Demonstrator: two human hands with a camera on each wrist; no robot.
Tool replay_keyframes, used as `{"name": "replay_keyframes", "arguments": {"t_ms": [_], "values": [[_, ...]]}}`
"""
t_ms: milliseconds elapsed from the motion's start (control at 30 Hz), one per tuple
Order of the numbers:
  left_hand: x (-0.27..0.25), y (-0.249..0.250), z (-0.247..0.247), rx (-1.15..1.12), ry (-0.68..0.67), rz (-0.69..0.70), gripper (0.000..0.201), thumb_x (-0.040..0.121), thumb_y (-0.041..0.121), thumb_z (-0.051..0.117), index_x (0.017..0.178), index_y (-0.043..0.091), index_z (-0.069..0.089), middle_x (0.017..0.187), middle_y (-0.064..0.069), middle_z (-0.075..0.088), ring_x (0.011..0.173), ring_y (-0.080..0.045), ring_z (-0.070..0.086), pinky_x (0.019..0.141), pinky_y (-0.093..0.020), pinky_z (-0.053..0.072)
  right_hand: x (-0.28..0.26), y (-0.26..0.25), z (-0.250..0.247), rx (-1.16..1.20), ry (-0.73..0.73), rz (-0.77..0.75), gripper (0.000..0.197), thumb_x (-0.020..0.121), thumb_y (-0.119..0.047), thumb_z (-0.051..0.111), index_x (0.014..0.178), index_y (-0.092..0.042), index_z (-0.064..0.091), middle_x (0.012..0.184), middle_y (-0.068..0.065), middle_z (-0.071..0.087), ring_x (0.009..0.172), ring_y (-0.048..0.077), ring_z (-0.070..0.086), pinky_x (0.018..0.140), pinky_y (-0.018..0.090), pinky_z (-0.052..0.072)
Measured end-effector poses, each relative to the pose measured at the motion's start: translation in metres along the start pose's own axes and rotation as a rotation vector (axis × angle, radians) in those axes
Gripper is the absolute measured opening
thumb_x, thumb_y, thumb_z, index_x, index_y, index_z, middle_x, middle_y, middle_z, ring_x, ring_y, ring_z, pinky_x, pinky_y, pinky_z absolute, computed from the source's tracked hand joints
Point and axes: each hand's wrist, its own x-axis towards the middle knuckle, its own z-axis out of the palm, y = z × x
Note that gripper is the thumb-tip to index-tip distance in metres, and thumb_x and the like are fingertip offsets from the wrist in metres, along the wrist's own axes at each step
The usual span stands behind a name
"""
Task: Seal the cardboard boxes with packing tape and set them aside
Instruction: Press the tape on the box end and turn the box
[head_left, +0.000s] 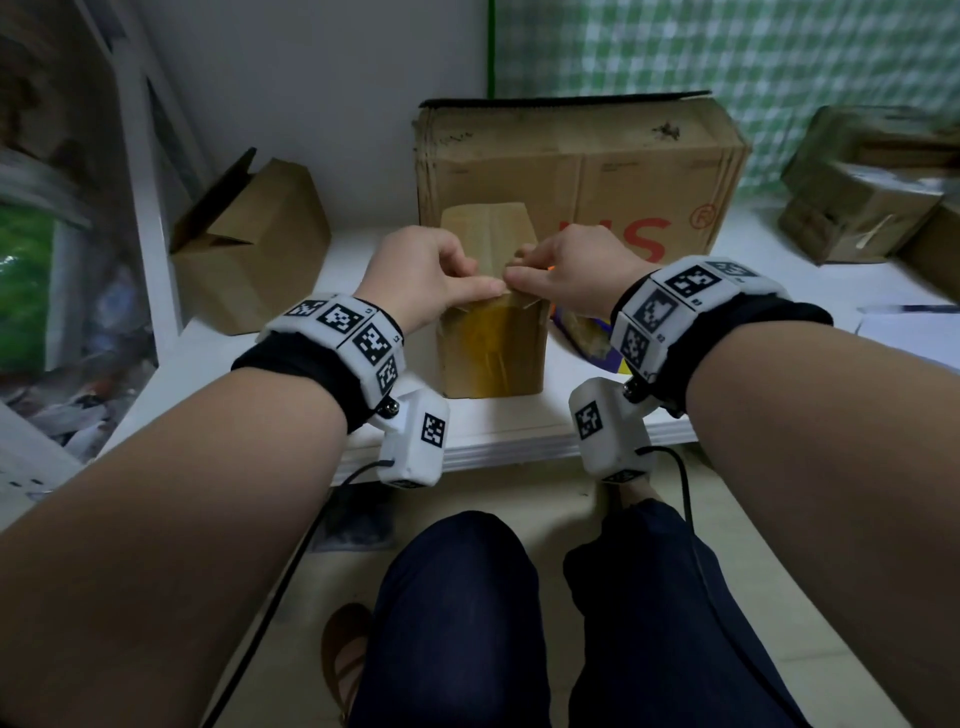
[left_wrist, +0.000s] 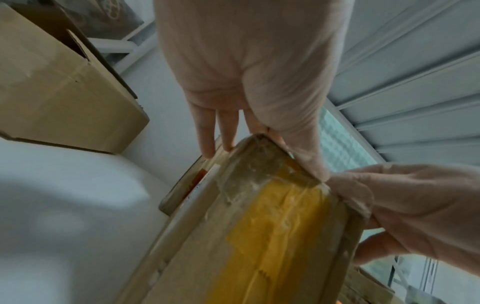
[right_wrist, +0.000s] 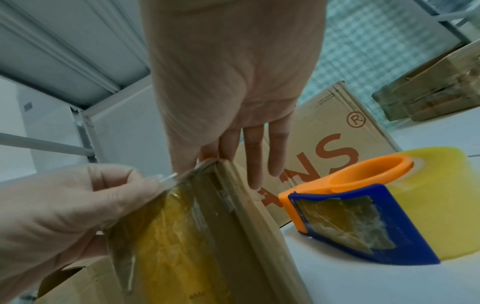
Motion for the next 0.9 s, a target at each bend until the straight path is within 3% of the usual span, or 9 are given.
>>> {"name": "replay_keyframes", "arguments": {"t_ms": [100, 367, 500, 600, 667, 767, 833, 900], "values": [[-0.004, -0.002, 0.002, 0.001, 0.003, 0.021, 0.028, 0.068, 0.042, 0.08, 0.077, 0.021, 0.064, 0.096, 0.005, 0.071, 0.091, -0.008, 0.064, 0.072, -0.013, 0.046, 0.001, 0.003, 0.002, 0.033, 0.014, -0.017, 0.046, 0.089, -0.054, 0.055, 0.121, -0.022, 0.066, 0.133, -0.007, 0.058, 0.121, 0.011, 0.053, 0.101, 0.03, 0.043], [-0.004, -0.014, 0.005, -0.079, -0.005, 0.052, 0.027, 0.069, 0.029, 0.082, 0.085, 0.015, 0.065, 0.101, 0.007, 0.067, 0.09, -0.001, 0.062, 0.072, -0.003, 0.041, 0.003, 0.007, 0.009, 0.056, 0.04, -0.033, 0.054, 0.084, -0.059, 0.058, 0.125, -0.024, 0.063, 0.138, -0.008, 0.054, 0.128, 0.01, 0.048, 0.109, 0.035, 0.037], [-0.005, -0.019, 0.005, -0.078, -0.025, 0.099, 0.032, 0.064, 0.026, 0.084, 0.089, 0.017, 0.065, 0.111, 0.002, 0.068, 0.098, -0.005, 0.062, 0.086, -0.014, 0.046, 0.0, 0.008, 0.01, 0.089, 0.039, -0.025, 0.055, 0.083, -0.057, 0.061, 0.129, -0.025, 0.06, 0.142, -0.01, 0.049, 0.131, 0.011, 0.044, 0.112, 0.037, 0.033], [-0.005, -0.021, 0.004, -0.057, -0.035, 0.098, 0.037, 0.063, 0.022, 0.085, 0.094, 0.017, 0.066, 0.113, 0.004, 0.066, 0.1, -0.003, 0.06, 0.08, -0.003, 0.041, -0.002, 0.008, 0.008, 0.117, 0.008, -0.016, 0.057, 0.081, -0.055, 0.064, 0.131, -0.027, 0.057, 0.146, -0.012, 0.043, 0.136, 0.013, 0.038, 0.115, 0.038, 0.027], [-0.004, -0.021, 0.003, -0.037, -0.045, 0.101, 0.041, 0.062, 0.019, 0.086, 0.097, 0.016, 0.066, 0.114, 0.005, 0.065, 0.1, 0.0, 0.058, 0.078, 0.0, 0.04, -0.003, 0.009, 0.007, 0.104, -0.01, -0.004, 0.058, 0.081, -0.054, 0.065, 0.133, -0.029, 0.056, 0.152, -0.007, 0.035, 0.141, 0.017, 0.031, 0.116, 0.037, 0.022], [-0.005, -0.02, 0.001, 0.002, -0.068, 0.124, 0.044, 0.06, 0.023, 0.087, 0.098, 0.019, 0.065, 0.116, 0.005, 0.065, 0.105, -0.005, 0.06, 0.089, -0.014, 0.045, -0.005, 0.01, 0.009, 0.114, -0.002, 0.032, 0.059, 0.077, -0.058, 0.065, 0.13, -0.035, 0.056, 0.15, 0.003, 0.038, 0.139, 0.021, 0.033, 0.112, 0.034, 0.027], [-0.005, -0.019, -0.001, 0.049, -0.079, 0.13, 0.042, 0.062, 0.035, 0.086, 0.095, 0.02, 0.065, 0.115, 0.006, 0.066, 0.106, -0.008, 0.06, 0.096, -0.025, 0.045, -0.007, 0.011, 0.012, 0.163, -0.009, 0.037, 0.057, 0.077, -0.057, 0.066, 0.13, -0.036, 0.056, 0.14, 0.0, 0.051, 0.129, 0.019, 0.045, 0.102, 0.029, 0.035], [-0.003, -0.015, -0.001, 0.098, -0.051, 0.14, 0.041, 0.064, 0.047, 0.081, 0.091, 0.021, 0.067, 0.11, 0.007, 0.068, 0.107, -0.012, 0.06, 0.104, -0.041, 0.04, -0.008, 0.012, 0.012, 0.196, -0.008, 0.034, 0.056, 0.079, -0.054, 0.068, 0.131, -0.035, 0.056, 0.133, -0.003, 0.056, 0.123, 0.016, 0.05, 0.094, 0.022, 0.035]]}}
